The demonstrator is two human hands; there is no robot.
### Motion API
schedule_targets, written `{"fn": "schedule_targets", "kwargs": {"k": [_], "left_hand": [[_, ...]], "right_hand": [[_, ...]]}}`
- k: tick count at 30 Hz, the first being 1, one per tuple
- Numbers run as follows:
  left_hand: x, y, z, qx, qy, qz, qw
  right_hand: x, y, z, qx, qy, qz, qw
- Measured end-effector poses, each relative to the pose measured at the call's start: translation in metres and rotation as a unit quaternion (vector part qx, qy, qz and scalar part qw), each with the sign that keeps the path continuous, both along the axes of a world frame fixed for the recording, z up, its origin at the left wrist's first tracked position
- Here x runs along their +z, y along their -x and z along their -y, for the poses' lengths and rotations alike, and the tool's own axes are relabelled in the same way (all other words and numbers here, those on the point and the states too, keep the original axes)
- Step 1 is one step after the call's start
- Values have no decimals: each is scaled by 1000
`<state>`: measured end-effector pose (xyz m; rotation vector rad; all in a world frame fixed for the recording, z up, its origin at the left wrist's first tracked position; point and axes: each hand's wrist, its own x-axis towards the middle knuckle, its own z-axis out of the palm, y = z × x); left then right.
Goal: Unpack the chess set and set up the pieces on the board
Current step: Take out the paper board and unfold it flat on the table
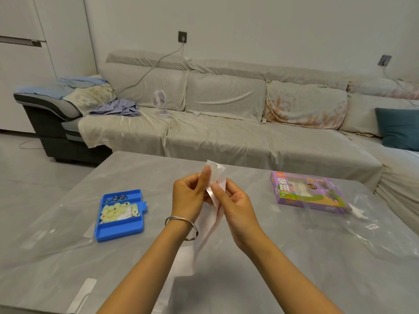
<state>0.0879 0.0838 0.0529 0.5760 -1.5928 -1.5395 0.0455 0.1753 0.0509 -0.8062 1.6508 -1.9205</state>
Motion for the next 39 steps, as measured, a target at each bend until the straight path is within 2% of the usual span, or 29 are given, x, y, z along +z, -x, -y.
{"fn": "schedule_targets", "kwargs": {"k": [5, 9, 11, 13, 15, 16, 17, 18, 19, 20, 21, 23, 25, 26, 31, 34, 39], "left_hand": [[6, -3, 10, -6, -24, -12, 1000], [6, -9, 25, -16, -28, 19, 999], [5, -6, 36, 8, -2, 44, 999], [6, -4, 44, 89, 68, 48, 993], [12, -10, 39, 196, 219, -18, 956], [16, -13, 31, 201, 325, -76, 921], [15, -14, 23, 164, 435, -109, 879], [13, -15, 15, 110, 538, -99, 830], [9, -15, 8, 66, 617, -40, 783], [5, -14, 3, 35, 651, 43, 757], [1, -11, 1, 13, 630, 126, 766], [-8, -8, 6, -11, 499, 226, 836], [-17, -5, 9, -77, 352, 234, 903], [-20, -3, 7, -113, 299, 229, 920], [-18, 3, -5, -181, 161, 191, 951], [-11, 3, -7, -216, 95, 106, 966], [-6, 3, -2, -132, 17, 66, 989]], "right_hand": [[-3, 13, -4, -47, 10, 13, 999], [-6, 30, -12, -101, 3, 20, 995], [-5, 36, -14, -100, -3, 34, 994], [-3, 42, -15, -97, -11, 46, 994], [-3, 45, -15, -105, -23, 60, 992], [-2, 47, -14, -114, -26, 70, 991], [-2, 48, -13, -122, -25, 81, 989], [-1, 48, -13, -128, -24, 94, 987], [0, 49, -12, -132, -24, 104, 986], [1, 49, -12, -132, -25, 112, 985], [2, 48, -12, -131, -25, 119, 984], [3, 47, -14, -119, -20, 126, 985], [3, 45, -15, -110, -28, 120, 986], [3, 45, -15, -107, -30, 118, 987], [6, 42, -12, -84, -8, 154, 984], [9, 40, -11, -46, 28, 178, 983], [11, 41, -11, -35, 53, 188, 980]]}}
